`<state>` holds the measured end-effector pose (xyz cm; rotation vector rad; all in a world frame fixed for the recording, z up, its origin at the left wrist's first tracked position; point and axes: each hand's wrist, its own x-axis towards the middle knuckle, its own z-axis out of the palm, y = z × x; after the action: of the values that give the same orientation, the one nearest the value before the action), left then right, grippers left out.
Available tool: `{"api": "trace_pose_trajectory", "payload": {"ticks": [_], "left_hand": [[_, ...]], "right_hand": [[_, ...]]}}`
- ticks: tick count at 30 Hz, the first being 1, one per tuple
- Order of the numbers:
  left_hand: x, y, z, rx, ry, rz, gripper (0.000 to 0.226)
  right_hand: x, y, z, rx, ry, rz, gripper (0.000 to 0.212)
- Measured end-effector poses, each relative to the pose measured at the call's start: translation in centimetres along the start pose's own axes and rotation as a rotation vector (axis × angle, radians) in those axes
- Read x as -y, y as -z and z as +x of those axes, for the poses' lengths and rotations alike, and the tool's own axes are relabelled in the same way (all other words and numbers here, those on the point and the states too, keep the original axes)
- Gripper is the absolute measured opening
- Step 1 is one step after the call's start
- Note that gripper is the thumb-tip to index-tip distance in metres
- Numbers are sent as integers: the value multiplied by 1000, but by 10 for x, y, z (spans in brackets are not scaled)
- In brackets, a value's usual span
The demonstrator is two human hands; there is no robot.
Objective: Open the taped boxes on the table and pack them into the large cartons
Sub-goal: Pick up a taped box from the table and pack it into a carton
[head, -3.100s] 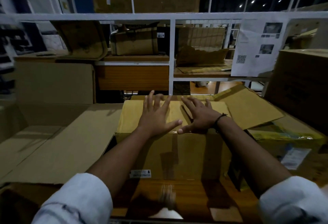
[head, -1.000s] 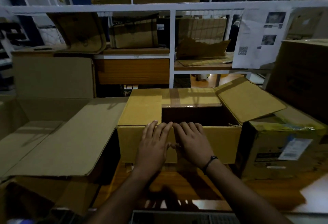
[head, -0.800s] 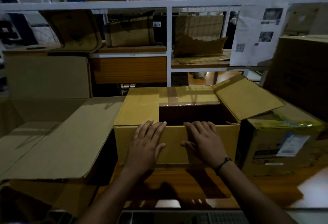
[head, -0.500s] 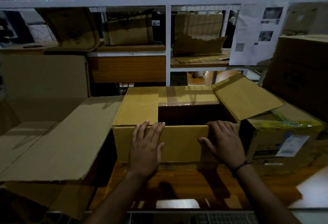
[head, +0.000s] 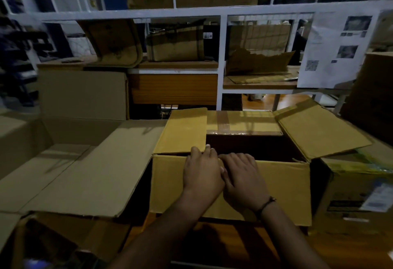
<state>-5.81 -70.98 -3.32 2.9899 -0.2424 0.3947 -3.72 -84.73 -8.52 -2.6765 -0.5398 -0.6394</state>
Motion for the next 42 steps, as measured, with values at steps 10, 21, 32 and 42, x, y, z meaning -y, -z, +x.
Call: {"api": "trace_pose_trajectory", "payload": {"ticks": [10,21,32,42], "left_hand": [[89,20,36,-51,288,43,73],[117,-16,29,17,348,-11,67],[105,-5,23,1,192,-140,50],[68,9,20,508,-108,-410,40]], "right_hand": [[-4,-4,-5,-24,34,-13,39],[-6,-10,0,-35,12,-35,27],[4,-2,-14,-129,-34,54,23],[35,33,-63,51,-87,42,24]]}}
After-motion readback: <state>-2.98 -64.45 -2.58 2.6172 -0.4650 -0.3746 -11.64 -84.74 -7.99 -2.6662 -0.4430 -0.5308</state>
